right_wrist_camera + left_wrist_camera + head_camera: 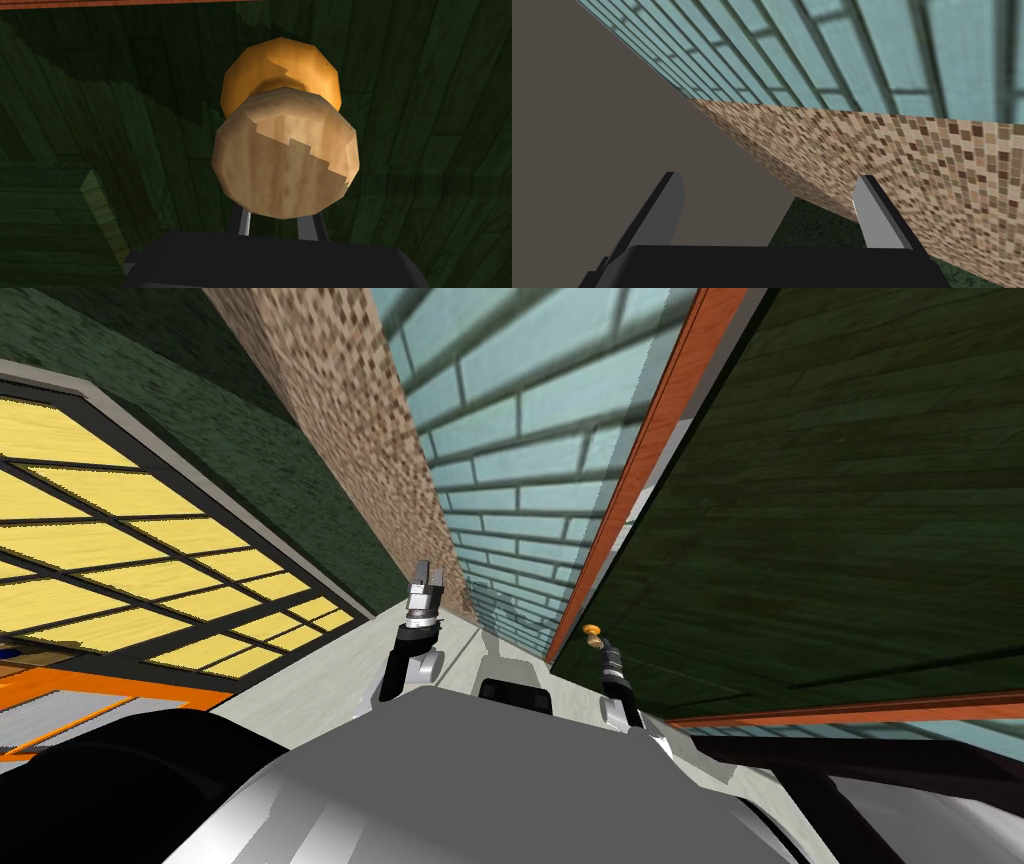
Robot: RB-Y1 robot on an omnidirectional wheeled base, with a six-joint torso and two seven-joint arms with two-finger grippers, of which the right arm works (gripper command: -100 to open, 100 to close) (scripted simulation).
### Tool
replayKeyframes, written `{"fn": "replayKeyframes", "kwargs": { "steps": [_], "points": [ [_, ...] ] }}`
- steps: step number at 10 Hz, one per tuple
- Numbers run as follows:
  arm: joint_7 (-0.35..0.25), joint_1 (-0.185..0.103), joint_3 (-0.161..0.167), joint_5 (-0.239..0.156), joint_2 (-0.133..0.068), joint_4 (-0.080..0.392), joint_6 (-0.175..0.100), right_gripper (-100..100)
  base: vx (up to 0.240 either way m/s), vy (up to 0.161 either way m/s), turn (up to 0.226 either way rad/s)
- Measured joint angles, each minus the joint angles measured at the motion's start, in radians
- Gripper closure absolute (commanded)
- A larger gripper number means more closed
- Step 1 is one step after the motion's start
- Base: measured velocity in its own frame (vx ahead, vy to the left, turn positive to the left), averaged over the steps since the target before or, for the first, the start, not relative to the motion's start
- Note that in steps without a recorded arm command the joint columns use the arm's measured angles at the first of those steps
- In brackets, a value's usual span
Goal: Pull the door open
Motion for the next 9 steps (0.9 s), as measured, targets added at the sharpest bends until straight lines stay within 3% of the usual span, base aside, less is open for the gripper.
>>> {"fn": "replayKeyframes", "kwargs": {
  "steps": [2, 4, 6, 8, 9],
  "points": [
    [-0.036, 0.007, 0.0, -0.009, 0.004, -0.011, 0.008, 100, -0.027, -0.014, 0.052],
    [-0.085, -0.012, 0.003, -0.016, 0.003, 0.018, 0.001, 100, -0.03, -0.009, 0.041],
    [-0.135, -0.01, 0.007, -0.023, 0.001, 0.025, -0.006, 100, -0.042, -0.02, 0.054],
    [-0.182, 0.007, 0.007, -0.034, 0.004, -0.011, 0.011, 100, -0.043, -0.021, 0.055],
    [-0.206, 0.008, 0.009, -0.039, 0.006, -0.007, 0.01, 100, -0.036, -0.01, 0.033]
  ]
}}
